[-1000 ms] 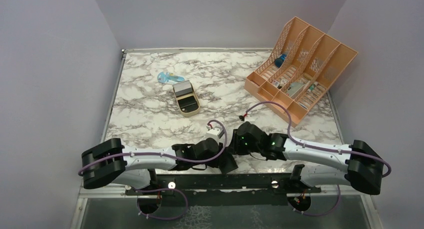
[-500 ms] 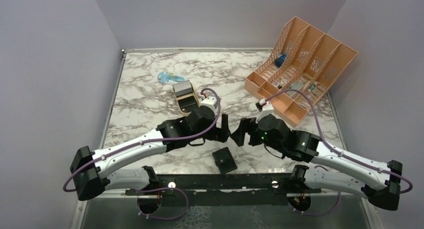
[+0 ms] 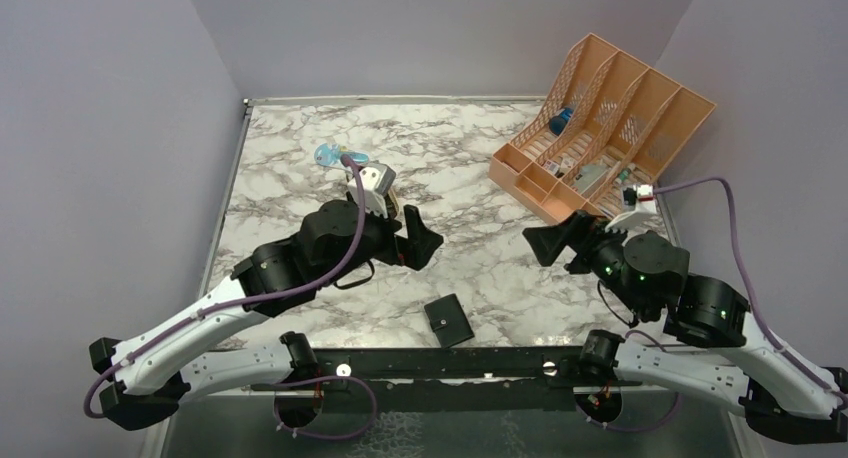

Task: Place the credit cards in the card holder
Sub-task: Reset both arms

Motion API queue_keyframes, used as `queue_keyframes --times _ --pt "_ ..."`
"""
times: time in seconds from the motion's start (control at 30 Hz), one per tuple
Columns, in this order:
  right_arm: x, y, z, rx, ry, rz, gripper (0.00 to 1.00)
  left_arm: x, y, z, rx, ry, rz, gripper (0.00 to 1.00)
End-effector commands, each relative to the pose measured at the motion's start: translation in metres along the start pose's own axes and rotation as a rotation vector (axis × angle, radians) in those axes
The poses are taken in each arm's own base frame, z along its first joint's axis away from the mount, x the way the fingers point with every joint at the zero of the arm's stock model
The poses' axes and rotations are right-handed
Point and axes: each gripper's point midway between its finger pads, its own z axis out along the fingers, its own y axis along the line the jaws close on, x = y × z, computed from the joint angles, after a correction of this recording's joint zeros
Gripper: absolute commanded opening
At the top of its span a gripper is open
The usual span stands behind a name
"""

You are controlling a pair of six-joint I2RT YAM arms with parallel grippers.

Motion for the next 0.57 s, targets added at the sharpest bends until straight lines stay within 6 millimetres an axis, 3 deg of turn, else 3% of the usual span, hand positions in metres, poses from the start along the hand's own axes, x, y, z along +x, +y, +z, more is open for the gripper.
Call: queue_keyframes --times 0.0,0.53 --pt "-0.01 -0.024 -0.01 0.096 -0.049 0.037 0.98 -0.006 0.011 -0.011 -0.026 -0.052 0.009 0.99" --pt "0.018 -0.02 0.003 0.102 0.042 0.063 1.0 0.01 0.02 -0.014 0.02 -0.111 -0.033 0.99"
